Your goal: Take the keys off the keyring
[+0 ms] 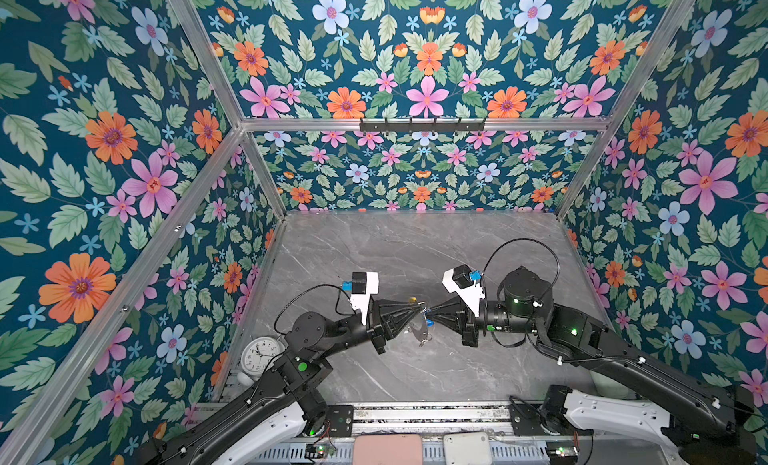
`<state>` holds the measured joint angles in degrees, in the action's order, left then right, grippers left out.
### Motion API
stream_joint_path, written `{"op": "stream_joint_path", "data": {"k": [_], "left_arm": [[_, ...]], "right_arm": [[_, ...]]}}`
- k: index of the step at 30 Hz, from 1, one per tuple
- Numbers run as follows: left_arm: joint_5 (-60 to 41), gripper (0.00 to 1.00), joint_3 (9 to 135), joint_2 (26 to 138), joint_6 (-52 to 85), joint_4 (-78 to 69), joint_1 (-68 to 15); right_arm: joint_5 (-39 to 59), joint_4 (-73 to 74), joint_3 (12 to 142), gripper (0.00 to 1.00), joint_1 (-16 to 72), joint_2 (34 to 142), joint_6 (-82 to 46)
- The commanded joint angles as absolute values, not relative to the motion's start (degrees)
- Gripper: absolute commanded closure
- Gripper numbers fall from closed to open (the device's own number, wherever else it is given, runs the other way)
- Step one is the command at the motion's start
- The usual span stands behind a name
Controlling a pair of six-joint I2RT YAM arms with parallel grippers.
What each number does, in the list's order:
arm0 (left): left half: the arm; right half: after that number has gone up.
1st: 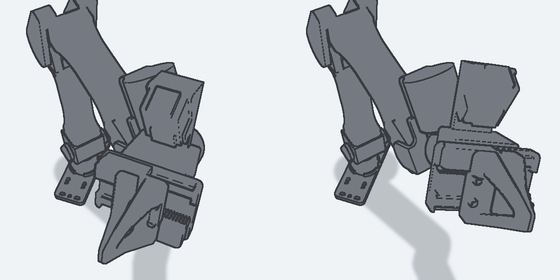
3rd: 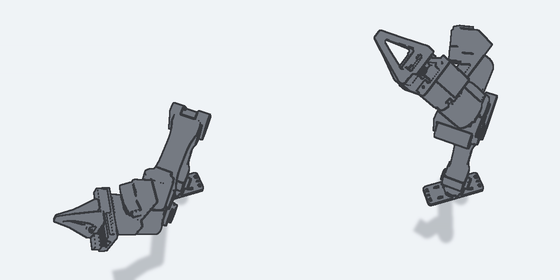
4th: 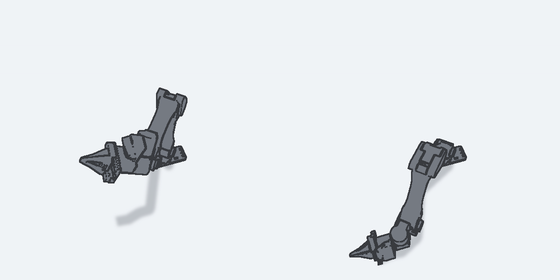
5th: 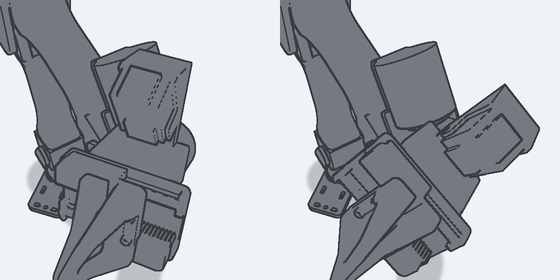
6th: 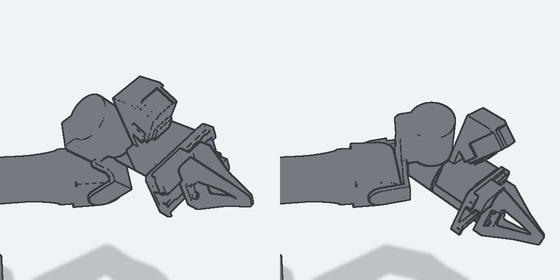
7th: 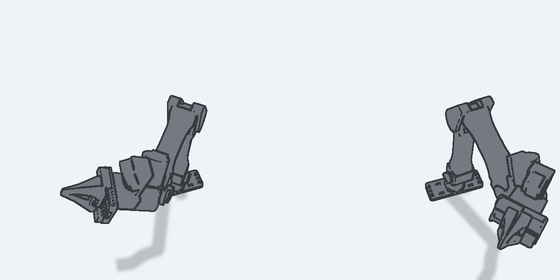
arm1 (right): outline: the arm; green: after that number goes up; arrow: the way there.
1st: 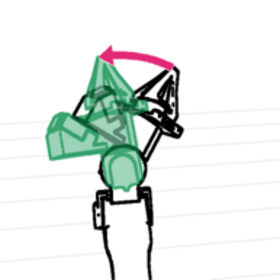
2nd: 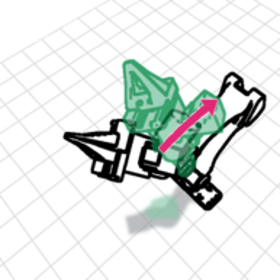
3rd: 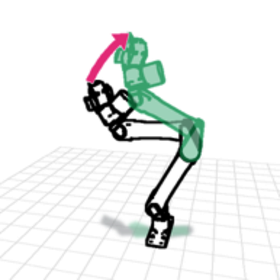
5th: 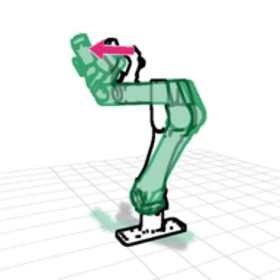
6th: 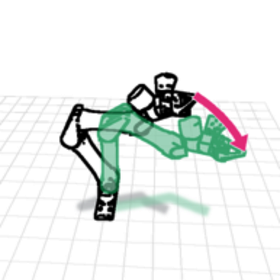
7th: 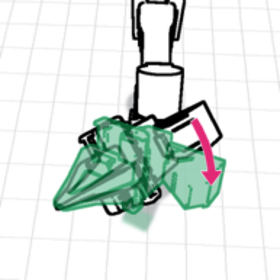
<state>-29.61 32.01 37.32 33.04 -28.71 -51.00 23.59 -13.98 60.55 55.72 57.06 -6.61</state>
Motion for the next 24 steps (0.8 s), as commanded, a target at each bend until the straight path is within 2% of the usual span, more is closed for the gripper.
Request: {"op": "stream_joint_path", "data": {"k": [1, 24], "left_arm": [[-28.78, 1.0, 31.74, 36.78, 33.07, -32.78, -50.98], [-30.77, 1.0, 29.34, 38.47, 35.42, -40.95, -50.98]], "right_arm": [[25.02, -15.11, 61.16, 1.0, 55.99, 57.38, -5.65], [28.49, -16.73, 63.37, 1.0, 58.21, 61.61, -4.3]]}}
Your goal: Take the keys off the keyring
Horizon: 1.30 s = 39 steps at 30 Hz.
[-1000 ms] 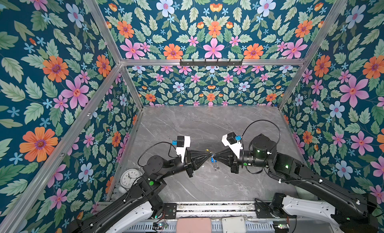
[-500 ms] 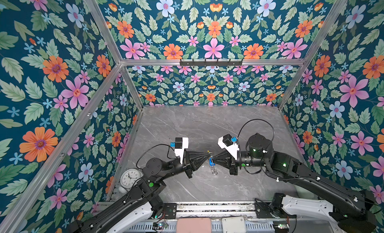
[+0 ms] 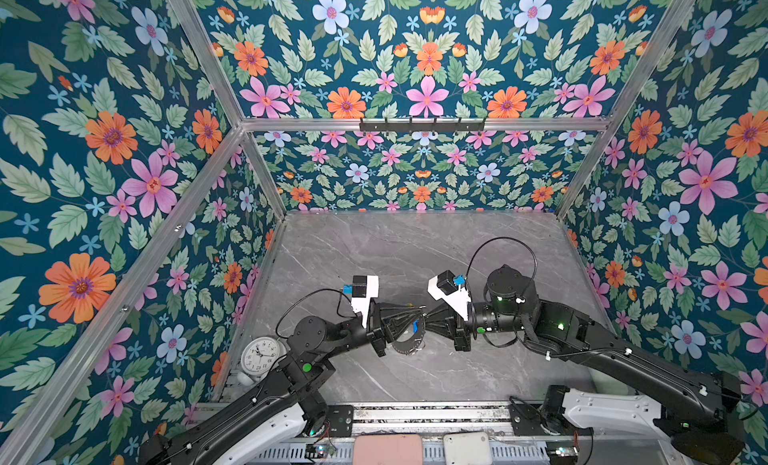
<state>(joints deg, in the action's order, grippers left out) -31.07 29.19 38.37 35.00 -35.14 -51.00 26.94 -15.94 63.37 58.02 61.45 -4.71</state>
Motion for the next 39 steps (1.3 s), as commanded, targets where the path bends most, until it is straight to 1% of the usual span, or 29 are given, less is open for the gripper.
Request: {"op": "stream_joint_path", "data": {"k": [1, 6, 7, 10, 12, 14, 15, 17, 21, 24, 28, 31, 34, 39], "left_arm": [[-30.68, 1.0, 29.27, 38.41, 35.42, -40.88, -50.98], [-30.29, 1.0, 29.26, 37.66, 35.11, -39.52, -50.98], [-30.25, 1.0, 29.27, 37.62, 34.9, -39.17, -50.98], [-30.21, 1.0, 29.27, 37.31, 34.59, -38.01, -50.95], [-30.47, 1.0, 29.55, 37.35, 34.37, -37.18, -50.98], [-30.45, 1.0, 29.7, 37.35, 34.11, -36.58, -50.98], [-30.51, 1.0, 29.71, 37.29, 34.02, -36.41, -50.98], [-30.43, 1.0, 29.62, 37.01, 33.72, -36.23, -50.98], [-30.64, 1.0, 29.35, 36.96, 33.22, -36.24, -50.98], [-31.22, 1.0, 29.03, 37.48, 33.63, -37.63, -50.98], [-31.85, 1.0, 28.74, 38.05, 34.27, -39.27, -50.97], [-32.21, 1.0, 28.65, 38.23, 34.54, -39.84, -50.98], [-32.22, 1.0, 28.43, 38.15, 34.67, -40.02, -50.98], [-32.43, 1.0, 28.39, 37.98, 34.63, -40.13, -50.95]], "right_arm": [[28.48, -16.71, 63.37, 1.0, 58.2, 61.52, -4.32], [27.1, -17.01, 62.85, 1.0, 58.2, 60.29, -4.66], [26.42, -17.21, 62.76, 0.98, 58.25, 59.85, -4.74], [23.73, -17.98, 61.97, 0.78, 58.23, 57.78, -4.59], [22.22, -19.23, 62.05, 0.68, 58.12, 56.47, -3.84], [21.72, -20.38, 62.23, 0.6, 57.79, 55.15, -3.27], [21.54, -20.64, 62.27, 0.57, 57.47, 54.24, -3.16], [21.66, -20.7, 62.31, 0.53, 56.6, 52.55, -2.99], [25.64, -15.39, 61.04, 0.48, 53.27, 49.66, -5.69], [28.18, -10.46, 60.65, 0.48, 51.8, 50.16, -8.84], [30.5, -7.34, 61.48, 0.48, 51.76, 52.98, -10.83], [32.12, -5.2, 61.61, 0.5, 51.7, 54.67, -11.99], [33.76, -4.31, 61.78, 0.54, 51.77, 55.77, -12.65], [35.33, -4.35, 61.63, 0.64, 51.78, 56.71, -13.09]]}}
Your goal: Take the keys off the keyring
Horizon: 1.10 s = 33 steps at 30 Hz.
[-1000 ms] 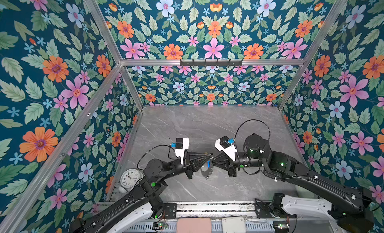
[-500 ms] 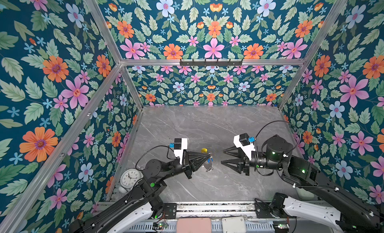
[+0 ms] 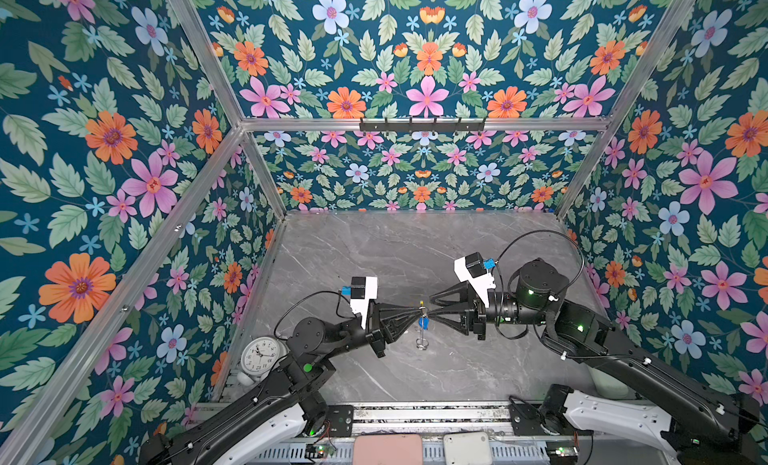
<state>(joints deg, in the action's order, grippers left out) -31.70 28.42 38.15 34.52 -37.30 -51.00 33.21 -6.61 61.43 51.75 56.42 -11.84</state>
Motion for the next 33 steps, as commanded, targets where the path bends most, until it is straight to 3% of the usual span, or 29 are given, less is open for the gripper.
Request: {"op": "stream_joint_path", "data": {"k": [1, 11, 22, 31, 33], "left_arm": [[-32.48, 1.0, 28.3, 37.97, 34.7, -40.18, -50.98], [-32.74, 1.0, 28.03, 38.1, 34.89, -40.6, -50.93], [-32.45, 1.0, 28.12, 38.01, 34.8, -40.64, -50.99], [-32.51, 1.0, 28.72, 37.99, 35.07, -39.03, -50.98], [-32.53, 0.94, 29.04, 37.84, 35.16, -37.91, -51.02]], "right_arm": [[35.42, -4.52, 61.61, 0.66, 51.77, 56.81, -13.14], [36.8, -5.62, 62.14, 0.87, 51.75, 57.66, -13.1], [37.63, -6.24, 62.12, 1.0, 51.83, 58.1, -13.06], [36.68, -10.37, 63.14, 1.0, 51.76, 57.82, -11.42], [36.35, -13.21, 64.38, 1.0, 51.77, 58.16, -10.33]]}}
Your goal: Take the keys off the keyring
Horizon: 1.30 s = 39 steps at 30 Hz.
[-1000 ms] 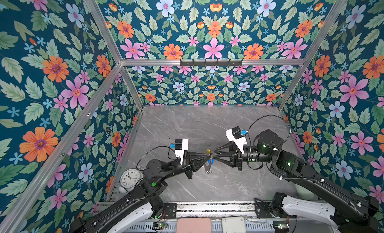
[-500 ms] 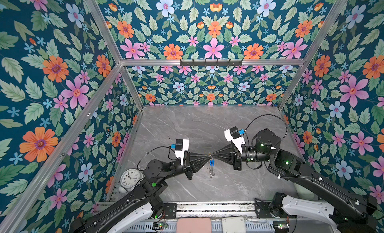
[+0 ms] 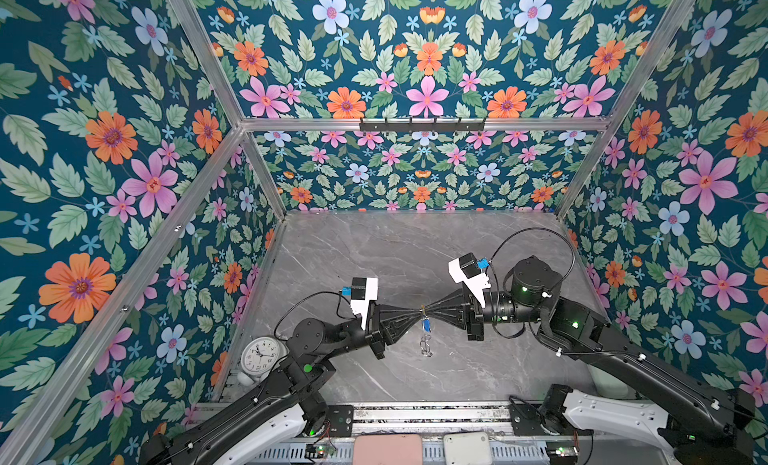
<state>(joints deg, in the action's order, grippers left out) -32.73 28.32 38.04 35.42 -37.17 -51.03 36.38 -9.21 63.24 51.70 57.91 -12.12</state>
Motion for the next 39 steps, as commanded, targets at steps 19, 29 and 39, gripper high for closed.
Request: {"op": "stream_joint_path", "data": {"k": [19, 29, 39], "left_arm": [[-37.62, 0.84, 37.3, 39.45, 32.44, -20.83, -50.98], [-40.9, 0.81, 41.54, 42.05, 31.12, -13.82, -50.98], [-42.1, 0.86, 42.1, 43.51, 31.25, -14.68, -50.98]], "right_arm": [[35.13, -35.68, 78.32, 1.0, 51.58, 62.83, -0.22], [34.49, -40.69, 82.33, 1.0, 51.51, 64.32, 2.28], [34.19, -41.86, 83.8, 1.0, 51.59, 65.3, 2.77]]}}
